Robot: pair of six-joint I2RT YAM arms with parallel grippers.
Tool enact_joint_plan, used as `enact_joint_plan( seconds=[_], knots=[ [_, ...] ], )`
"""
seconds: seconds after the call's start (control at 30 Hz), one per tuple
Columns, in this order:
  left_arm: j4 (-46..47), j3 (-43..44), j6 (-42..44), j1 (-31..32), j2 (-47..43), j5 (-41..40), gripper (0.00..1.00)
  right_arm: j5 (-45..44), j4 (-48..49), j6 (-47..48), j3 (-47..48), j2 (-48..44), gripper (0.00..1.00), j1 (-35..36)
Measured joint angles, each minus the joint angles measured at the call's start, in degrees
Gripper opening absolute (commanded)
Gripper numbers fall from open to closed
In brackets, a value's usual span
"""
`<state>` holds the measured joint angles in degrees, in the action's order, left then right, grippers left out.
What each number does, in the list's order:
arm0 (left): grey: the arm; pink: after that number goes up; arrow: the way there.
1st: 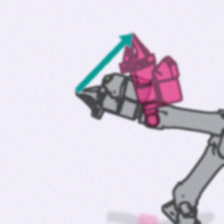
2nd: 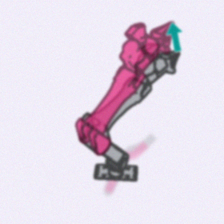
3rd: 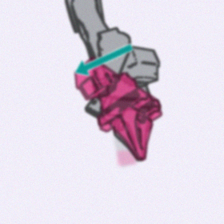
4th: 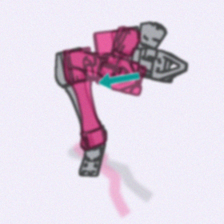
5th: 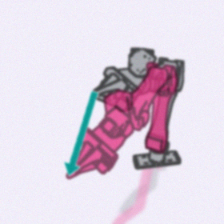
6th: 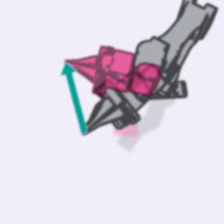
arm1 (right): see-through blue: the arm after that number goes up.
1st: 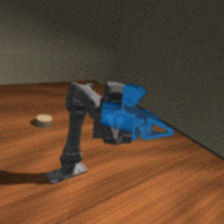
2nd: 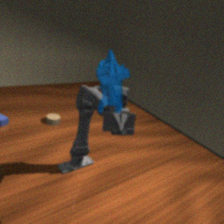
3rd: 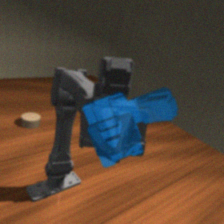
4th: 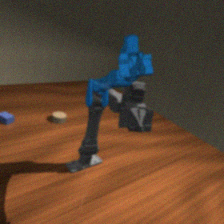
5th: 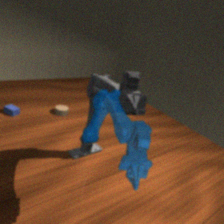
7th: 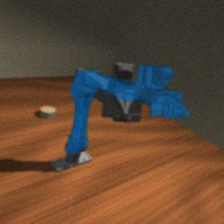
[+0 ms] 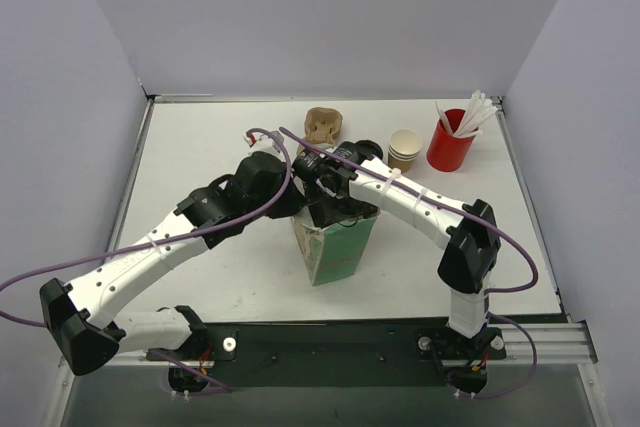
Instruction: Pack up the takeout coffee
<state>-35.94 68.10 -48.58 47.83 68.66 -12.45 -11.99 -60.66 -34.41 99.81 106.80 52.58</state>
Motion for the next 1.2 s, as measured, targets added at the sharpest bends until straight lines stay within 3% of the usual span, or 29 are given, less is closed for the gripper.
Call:
enact_joint_plan(
  seconds=[1.2],
  knots=[
    [-3.4, 0.1, 2.3, -2.6, 0.7, 0.9, 0.00, 3.5, 0.5, 1.2, 1.5, 1.7, 0.93, -2.3]
  ],
)
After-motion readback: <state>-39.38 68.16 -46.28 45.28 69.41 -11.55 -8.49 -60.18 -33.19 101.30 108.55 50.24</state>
